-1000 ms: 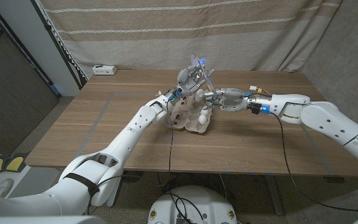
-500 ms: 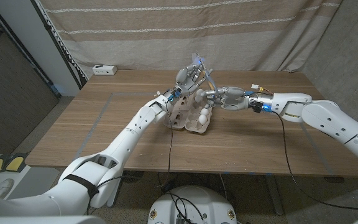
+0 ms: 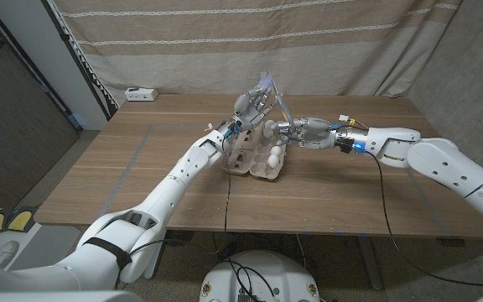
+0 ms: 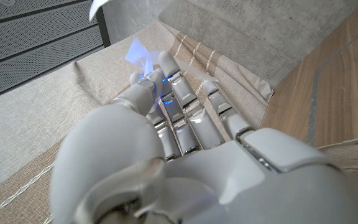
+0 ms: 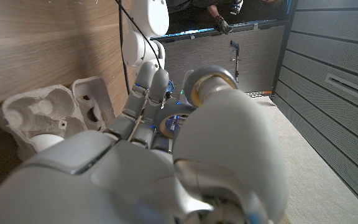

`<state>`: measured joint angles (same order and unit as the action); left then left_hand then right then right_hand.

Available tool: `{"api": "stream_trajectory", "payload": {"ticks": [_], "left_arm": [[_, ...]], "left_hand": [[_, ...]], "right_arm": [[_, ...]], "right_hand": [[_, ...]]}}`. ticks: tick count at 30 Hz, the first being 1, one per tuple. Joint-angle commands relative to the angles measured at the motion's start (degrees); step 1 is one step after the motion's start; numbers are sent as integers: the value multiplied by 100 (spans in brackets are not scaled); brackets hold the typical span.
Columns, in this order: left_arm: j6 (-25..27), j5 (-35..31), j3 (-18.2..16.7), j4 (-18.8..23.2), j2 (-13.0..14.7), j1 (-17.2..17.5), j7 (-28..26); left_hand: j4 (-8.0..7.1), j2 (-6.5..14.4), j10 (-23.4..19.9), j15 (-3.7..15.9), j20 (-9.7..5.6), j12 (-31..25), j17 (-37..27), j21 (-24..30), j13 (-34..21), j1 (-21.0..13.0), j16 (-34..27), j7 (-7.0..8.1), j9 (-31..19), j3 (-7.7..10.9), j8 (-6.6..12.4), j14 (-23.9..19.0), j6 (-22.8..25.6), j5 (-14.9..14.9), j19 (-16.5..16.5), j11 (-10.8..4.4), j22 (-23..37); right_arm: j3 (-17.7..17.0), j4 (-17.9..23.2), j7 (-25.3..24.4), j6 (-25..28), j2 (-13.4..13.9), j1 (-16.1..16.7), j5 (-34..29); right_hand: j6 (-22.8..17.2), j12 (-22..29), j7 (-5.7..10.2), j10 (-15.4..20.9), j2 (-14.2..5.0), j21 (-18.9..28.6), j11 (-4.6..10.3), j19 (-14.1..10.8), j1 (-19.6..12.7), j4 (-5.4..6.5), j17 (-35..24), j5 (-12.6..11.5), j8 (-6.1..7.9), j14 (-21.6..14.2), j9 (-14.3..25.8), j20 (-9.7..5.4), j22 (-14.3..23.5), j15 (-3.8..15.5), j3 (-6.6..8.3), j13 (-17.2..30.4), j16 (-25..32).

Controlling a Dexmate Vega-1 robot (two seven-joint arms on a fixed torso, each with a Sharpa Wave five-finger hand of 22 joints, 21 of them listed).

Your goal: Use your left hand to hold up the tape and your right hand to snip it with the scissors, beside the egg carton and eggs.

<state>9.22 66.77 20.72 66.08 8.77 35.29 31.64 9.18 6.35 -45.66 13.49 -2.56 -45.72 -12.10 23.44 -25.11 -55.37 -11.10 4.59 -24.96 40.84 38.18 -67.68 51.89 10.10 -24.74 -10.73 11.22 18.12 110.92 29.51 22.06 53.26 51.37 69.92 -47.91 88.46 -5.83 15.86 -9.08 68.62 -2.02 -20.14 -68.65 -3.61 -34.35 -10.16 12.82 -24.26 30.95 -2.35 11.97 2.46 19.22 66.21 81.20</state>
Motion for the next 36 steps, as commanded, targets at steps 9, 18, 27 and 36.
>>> {"api": "stream_trajectory", "payload": {"ticks": [9, 18, 27, 36], "left_arm": [[-639, -262, -20, 241, 198, 192, -116], [-669, -273, -61, 446, 375, 326, -251], [-656, -221, -77, 521, 475, 401, -279], [-706, -227, -77, 455, 501, 362, -226]], "left_hand": [[7, 13, -180, 1, -795, -478, -24, 36, -2033, -10, -17, -20, -3, 38, 16, -11, 59, 36, 46, -97, 4], [9, 10, -178, 3, -797, -478, -22, 39, -2017, -12, -14, -24, 11, 43, 26, 2, 70, 38, 58, -99, 4], [14, 7, -184, 2, -797, -484, -21, 43, -2007, -18, -16, 1, 25, 50, 39, 5, 88, 38, 65, -100, 3], [15, 3, -186, 2, -796, -485, -20, 48, -1994, -23, -16, -11, 23, 56, 50, 9, 78, 37, 68, -100, 3]], "right_arm": [[21, 58, -381, -134, -164, 31, -78], [101, 16, -365, -177, -236, -56, -169], [63, 107, -429, -273, -261, 25, -163], [-27, 201, -560, -352, -253, 175, -89]], "right_hand": [[-39, 32, -115, 849, 243, 237, 458, -187, 561, 181, 74, 7, -83, -80, -40, 147, -135, 879, -732, 88, 231], [49, -53, -179, 829, 442, 148, 375, -253, 1201, 338, 205, -113, -126, -36, -143, 201, -187, 829, -1226, 44, 294], [266, -42, -173, 749, 453, 53, 346, -258, 1370, 338, 248, -191, -192, 29, -224, 230, -193, 791, -1376, 114, 277], [281, -139, -168, 774, 422, -30, 373, -273, 1334, 242, 266, -253, -165, 29, -309, 227, -191, 809, -1422, -60, 256]]}}
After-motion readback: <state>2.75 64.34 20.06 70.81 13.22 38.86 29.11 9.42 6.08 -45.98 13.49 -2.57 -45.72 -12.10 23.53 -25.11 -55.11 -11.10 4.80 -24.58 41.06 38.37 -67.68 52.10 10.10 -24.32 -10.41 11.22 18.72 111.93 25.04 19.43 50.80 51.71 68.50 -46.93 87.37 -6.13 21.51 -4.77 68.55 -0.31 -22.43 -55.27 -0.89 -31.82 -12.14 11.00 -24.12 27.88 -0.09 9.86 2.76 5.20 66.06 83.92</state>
